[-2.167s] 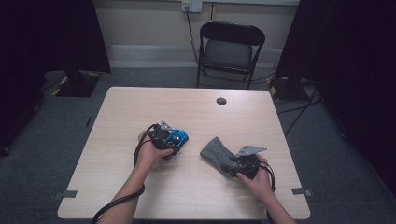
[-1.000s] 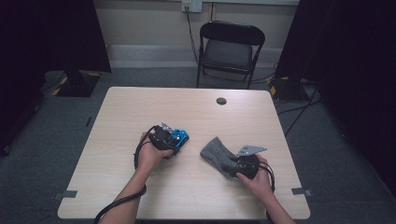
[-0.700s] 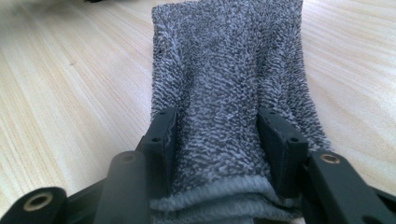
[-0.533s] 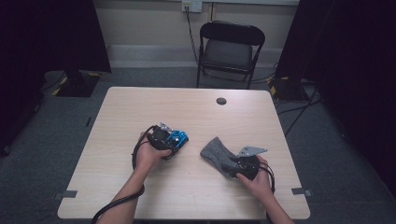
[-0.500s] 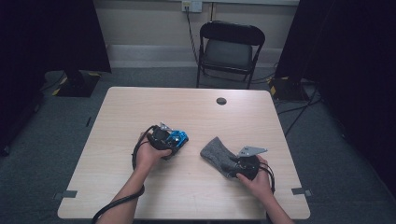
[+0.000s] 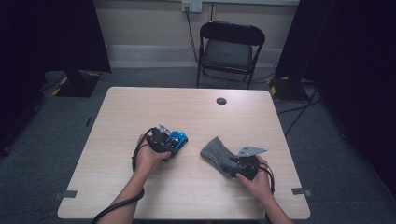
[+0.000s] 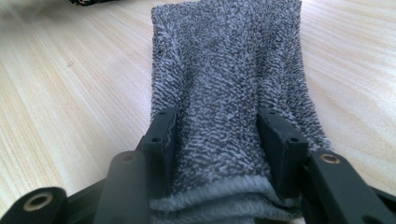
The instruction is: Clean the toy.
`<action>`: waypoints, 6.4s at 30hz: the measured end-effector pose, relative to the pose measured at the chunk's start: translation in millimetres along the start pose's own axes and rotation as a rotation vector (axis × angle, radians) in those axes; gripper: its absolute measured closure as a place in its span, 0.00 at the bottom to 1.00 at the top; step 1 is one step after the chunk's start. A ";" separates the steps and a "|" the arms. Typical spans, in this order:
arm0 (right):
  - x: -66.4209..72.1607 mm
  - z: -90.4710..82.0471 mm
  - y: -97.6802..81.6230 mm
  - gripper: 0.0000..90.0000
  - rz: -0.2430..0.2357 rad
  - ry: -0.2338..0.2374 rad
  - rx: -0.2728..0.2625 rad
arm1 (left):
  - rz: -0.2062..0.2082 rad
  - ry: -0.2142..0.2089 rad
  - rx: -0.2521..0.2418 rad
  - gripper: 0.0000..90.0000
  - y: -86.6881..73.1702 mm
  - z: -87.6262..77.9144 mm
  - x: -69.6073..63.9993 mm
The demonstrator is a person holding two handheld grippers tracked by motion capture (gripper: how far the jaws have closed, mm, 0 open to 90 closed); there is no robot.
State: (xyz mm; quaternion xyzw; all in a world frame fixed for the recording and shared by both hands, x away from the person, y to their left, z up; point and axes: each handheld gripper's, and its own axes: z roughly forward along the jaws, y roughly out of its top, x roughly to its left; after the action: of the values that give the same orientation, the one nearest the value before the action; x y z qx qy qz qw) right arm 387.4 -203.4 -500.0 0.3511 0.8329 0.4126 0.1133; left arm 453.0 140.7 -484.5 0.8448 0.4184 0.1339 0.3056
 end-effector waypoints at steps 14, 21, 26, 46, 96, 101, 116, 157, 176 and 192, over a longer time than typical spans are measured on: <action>-1.2 2.4 3.7 0.56 -0.002 0.009 0.013 | 0.000 0.046 -0.001 0.22 7.8 5.7 -4.1; -0.9 4.3 5.7 0.56 -0.003 0.009 0.017 | -0.005 0.055 0.014 0.26 10.9 13.2 -7.7; -1.0 4.9 5.7 0.57 -0.004 0.011 0.013 | -0.024 0.062 0.025 0.29 9.9 10.7 -6.8; 2.6 6.5 9.5 0.61 -0.007 -0.016 0.036 | -0.023 0.006 0.017 0.31 5.6 -7.2 -8.3; 25.5 29.6 111.3 0.86 -0.092 0.076 0.068 | 0.176 -0.121 -0.026 0.31 3.8 -43.5 -45.8; 28.2 26.4 105.9 0.86 -0.115 0.089 0.060 | 0.181 -0.115 -0.023 0.31 3.5 -44.2 -45.6; 13.8 34.7 117.7 0.86 -0.130 0.102 0.058 | 0.227 -0.173 -0.020 0.31 9.5 -46.3 -59.8; 22.9 10.3 73.2 0.86 -0.067 0.245 0.006 | 0.100 -0.037 -0.017 0.31 -1.3 -54.3 -17.4; -10.8 8.2 109.6 0.86 0.002 0.144 -0.053 | 0.175 -0.102 -0.033 0.31 9.7 -56.7 -46.4; 17.5 23.8 114.8 0.86 -0.104 0.254 -0.018 | 0.184 -0.095 -0.010 0.31 7.2 -54.0 -42.5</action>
State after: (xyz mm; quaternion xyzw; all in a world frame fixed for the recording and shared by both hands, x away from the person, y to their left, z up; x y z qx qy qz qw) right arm 442.4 -129.6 -425.2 0.2513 0.8538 0.4549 0.0313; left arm 405.4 125.7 -436.8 0.8836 0.3233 0.1230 0.3157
